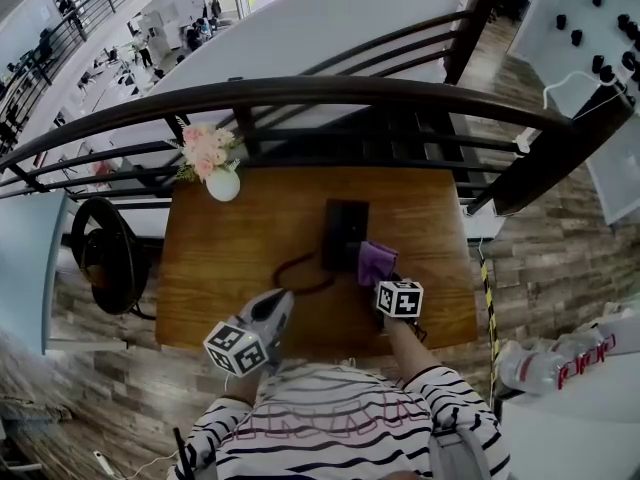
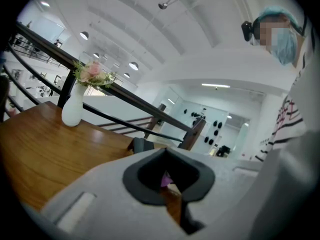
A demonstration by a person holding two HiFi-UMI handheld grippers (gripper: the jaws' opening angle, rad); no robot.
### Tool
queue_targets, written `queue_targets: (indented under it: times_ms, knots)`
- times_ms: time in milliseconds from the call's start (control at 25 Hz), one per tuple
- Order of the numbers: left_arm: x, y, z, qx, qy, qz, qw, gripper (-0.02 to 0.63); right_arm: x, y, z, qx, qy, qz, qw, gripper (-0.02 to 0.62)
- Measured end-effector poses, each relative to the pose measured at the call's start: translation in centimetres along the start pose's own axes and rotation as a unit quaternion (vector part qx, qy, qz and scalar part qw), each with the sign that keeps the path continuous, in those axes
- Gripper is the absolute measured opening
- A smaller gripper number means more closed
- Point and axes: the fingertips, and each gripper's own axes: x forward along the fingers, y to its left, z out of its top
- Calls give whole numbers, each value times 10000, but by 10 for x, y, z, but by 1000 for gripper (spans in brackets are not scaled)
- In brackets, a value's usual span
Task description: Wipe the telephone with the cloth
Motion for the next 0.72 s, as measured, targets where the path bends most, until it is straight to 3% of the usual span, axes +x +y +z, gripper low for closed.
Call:
queue_targets:
  times_ms: [720]
  knots:
    - [-7, -7, 10, 66, -215, 76, 9997, 2, -62, 58, 55, -132, -942, 786, 9924, 54]
